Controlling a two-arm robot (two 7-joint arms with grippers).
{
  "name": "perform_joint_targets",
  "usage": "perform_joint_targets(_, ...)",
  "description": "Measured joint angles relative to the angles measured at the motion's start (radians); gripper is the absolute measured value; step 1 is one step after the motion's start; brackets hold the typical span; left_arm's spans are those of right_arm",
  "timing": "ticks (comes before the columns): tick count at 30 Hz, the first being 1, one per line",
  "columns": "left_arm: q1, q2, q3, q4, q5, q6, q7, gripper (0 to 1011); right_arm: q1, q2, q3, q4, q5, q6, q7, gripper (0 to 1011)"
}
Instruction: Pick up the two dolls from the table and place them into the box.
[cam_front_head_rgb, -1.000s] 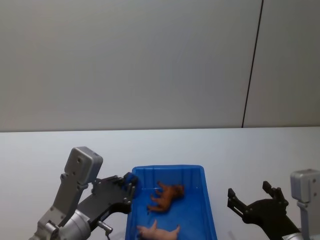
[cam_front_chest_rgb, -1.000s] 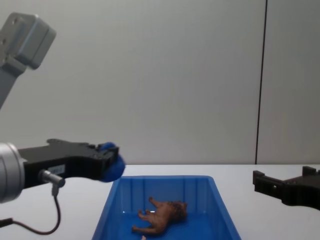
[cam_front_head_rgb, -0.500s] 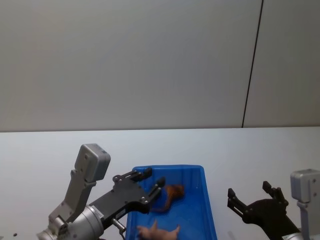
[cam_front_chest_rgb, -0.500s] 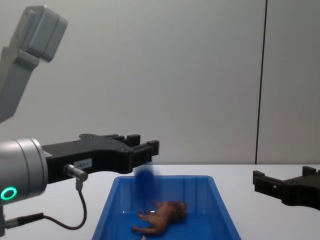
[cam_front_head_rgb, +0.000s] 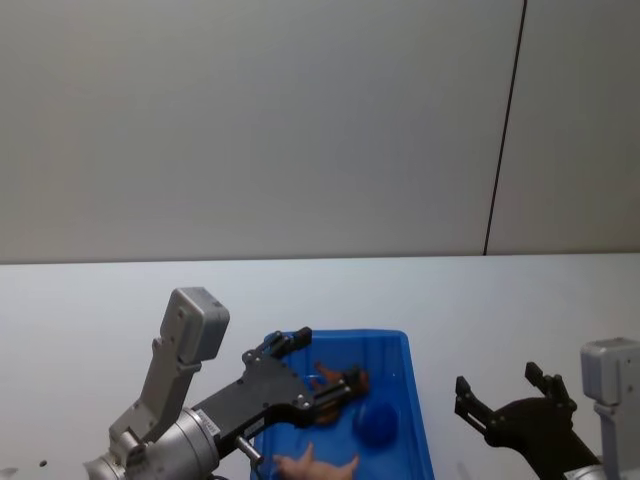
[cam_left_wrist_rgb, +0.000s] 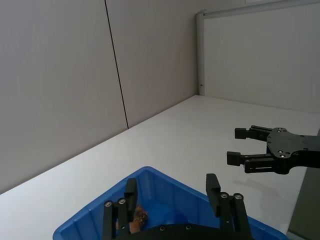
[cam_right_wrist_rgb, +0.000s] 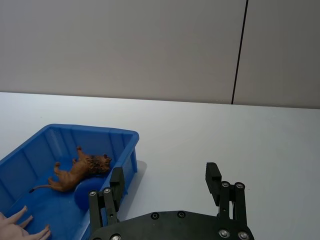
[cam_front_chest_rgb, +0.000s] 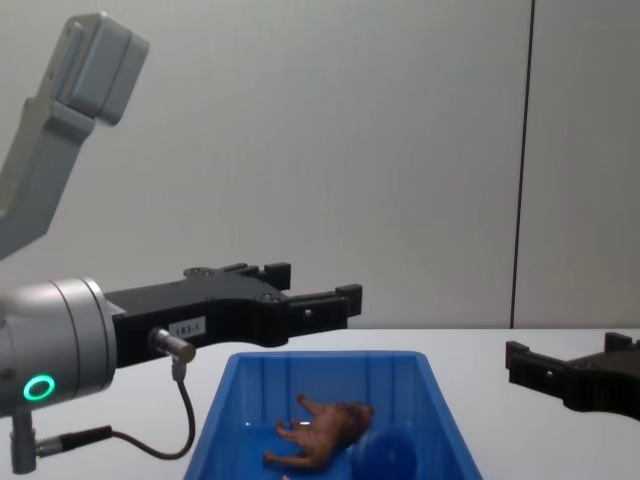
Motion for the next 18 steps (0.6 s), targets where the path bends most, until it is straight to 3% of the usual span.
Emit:
perform_joint_targets(6, -0.004, -0.004, 0.001, 0.007, -0.003, -0.004, -0.011, 1000, 0.000, 0.000, 0.000, 0.000, 0.000, 0.000, 0.000, 1001)
perform_joint_targets(18, -0.008, -0.007, 0.003, 0.013, -0.004, -0.007, -0.022, 1001, 0.000, 0.000, 0.000, 0.000, 0.000, 0.000, 0.000, 1001)
